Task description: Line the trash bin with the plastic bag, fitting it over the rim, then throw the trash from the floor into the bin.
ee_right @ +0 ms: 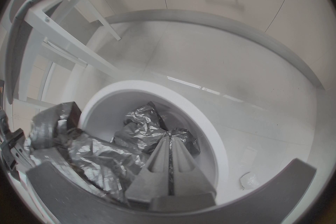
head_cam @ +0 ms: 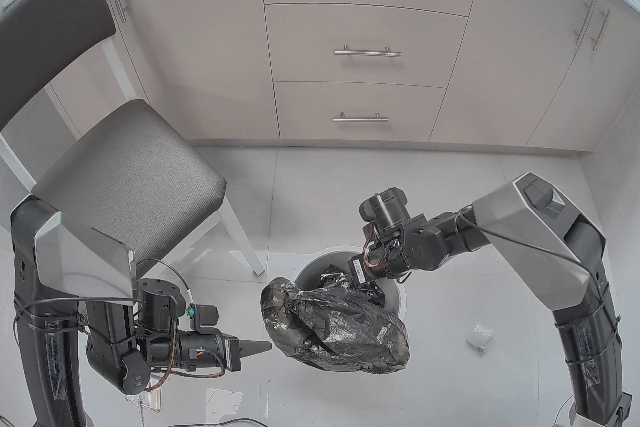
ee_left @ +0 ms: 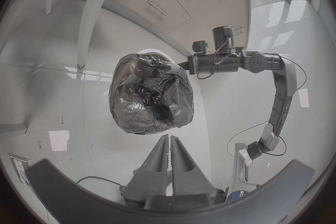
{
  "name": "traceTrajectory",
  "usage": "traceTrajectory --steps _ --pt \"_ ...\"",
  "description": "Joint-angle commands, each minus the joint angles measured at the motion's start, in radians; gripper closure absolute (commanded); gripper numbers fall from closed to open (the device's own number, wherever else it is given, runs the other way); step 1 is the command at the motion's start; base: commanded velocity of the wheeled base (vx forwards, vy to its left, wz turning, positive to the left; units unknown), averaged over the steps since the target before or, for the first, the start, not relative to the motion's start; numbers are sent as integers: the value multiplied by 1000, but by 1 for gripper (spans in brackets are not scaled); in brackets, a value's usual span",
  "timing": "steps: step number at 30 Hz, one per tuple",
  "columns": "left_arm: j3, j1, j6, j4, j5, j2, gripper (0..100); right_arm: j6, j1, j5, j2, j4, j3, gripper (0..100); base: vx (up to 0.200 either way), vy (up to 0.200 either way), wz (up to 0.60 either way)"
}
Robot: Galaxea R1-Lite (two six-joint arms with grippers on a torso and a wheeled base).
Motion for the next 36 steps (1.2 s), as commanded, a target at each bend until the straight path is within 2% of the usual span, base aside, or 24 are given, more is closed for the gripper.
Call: traceTrajectory --steps 1,6,8,9,14,19,26,28,29,31,32,33,36 --pt "0 0 -1 -1 0 1 100 -10 19 -2 -161 -5 88 100 0 0 0" --pt "0 0 -1 -1 0 1 100 -10 45 -2 -261 -14 186 100 0 0 0" --pt "0 0 -1 -1 1 1 100 -13 71 -4 -316 -44 289 100 0 0 0" --pt "0 -2 -1 -1 1 1 100 -16 81 -8 -330 -66 321 0 0 0 0" --pt "0 0 -1 -1 1 1 100 -74 110 -13 -390 -202 496 0 0 0 0" --pt "0 -2 -1 -1 1 1 100 -134 137 -47 -391 -379 649 0 0 0 0" --pt "-23 -14 -5 -1 26 4 100 -134 145 -62 -341 -422 699 0 0 0 0" --pt "-61 -42 -30 1 87 2 100 -134 151 -62 -339 -423 712 0 0 0 0" --pt "-61 -42 -30 1 87 2 100 -134 151 -62 -339 -423 712 0 0 0 0" --pt "-101 -124 -68 3 262 -1 100 -134 163 -76 -344 -425 731 0 0 0 0" --pt "-101 -124 -68 3 262 -1 100 -134 163 -76 -344 -425 731 0 0 0 0" --pt "-101 -163 -68 1 324 -5 100 -134 165 -87 -347 -439 738 0 0 0 0" --pt "-96 -186 -66 1 337 -8 100 -137 168 -88 -344 -471 748 0 0 0 0"
